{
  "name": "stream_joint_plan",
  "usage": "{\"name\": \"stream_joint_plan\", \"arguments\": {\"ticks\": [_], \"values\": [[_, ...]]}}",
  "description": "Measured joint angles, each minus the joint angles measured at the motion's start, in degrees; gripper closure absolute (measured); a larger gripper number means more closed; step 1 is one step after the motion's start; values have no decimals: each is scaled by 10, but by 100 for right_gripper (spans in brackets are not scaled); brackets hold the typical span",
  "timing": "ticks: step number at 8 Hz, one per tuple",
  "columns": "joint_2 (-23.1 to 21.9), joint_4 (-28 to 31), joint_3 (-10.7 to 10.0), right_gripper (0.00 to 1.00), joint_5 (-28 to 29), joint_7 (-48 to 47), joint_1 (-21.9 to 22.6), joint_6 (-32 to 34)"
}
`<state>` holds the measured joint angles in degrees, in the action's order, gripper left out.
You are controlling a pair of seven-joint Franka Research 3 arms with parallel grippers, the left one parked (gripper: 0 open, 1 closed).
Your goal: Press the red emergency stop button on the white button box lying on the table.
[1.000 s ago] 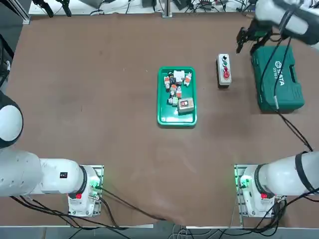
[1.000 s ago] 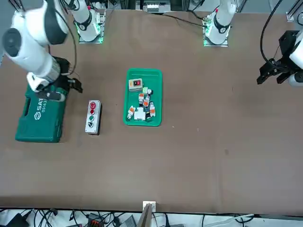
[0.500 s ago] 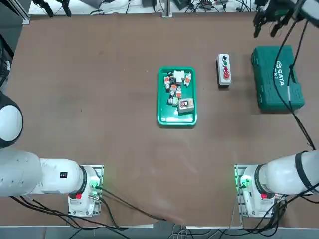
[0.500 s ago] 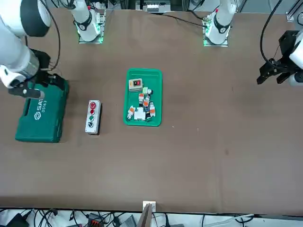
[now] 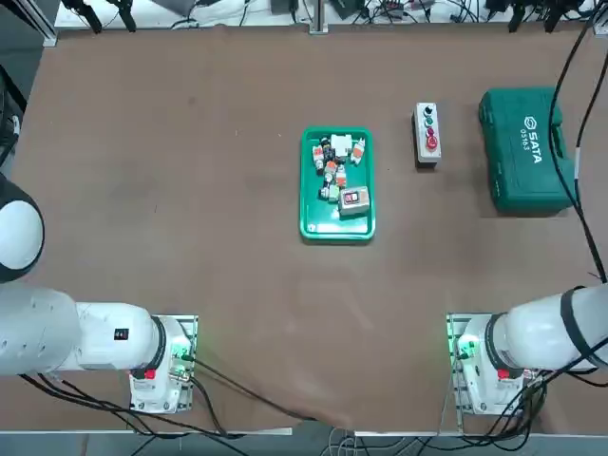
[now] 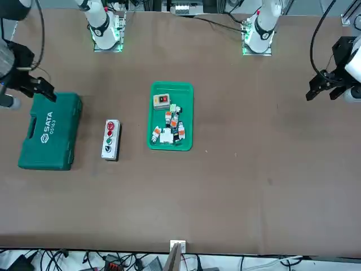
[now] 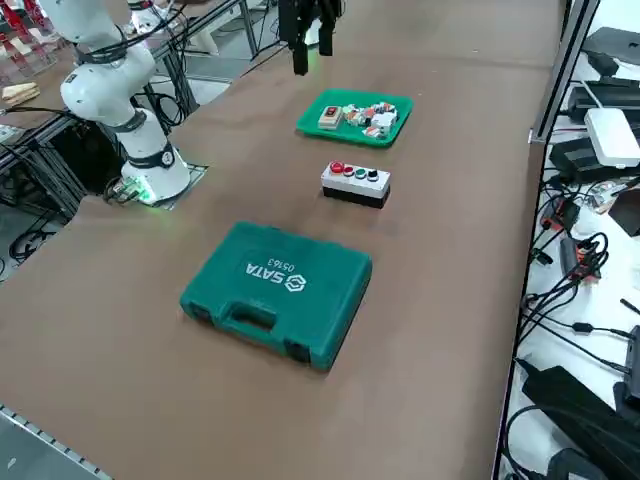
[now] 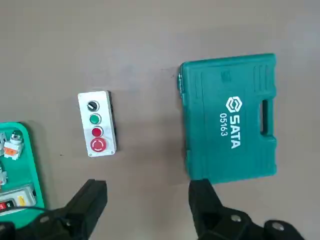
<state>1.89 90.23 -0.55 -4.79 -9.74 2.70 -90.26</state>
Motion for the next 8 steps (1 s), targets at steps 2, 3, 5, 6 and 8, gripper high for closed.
{"name": "stream_joint_plan", "arguments": {"ticks": [2,3,5,6,8], "values": [[1,-7,0,0,11,42,-3,12],[0,-9,0,0,26,63,-8,22],[-9,-7,0,0,42,77,-19,44],[-14,0,1,0,43,78,-19,45],[-20,9,3,0,43,78,-18,45]]}}
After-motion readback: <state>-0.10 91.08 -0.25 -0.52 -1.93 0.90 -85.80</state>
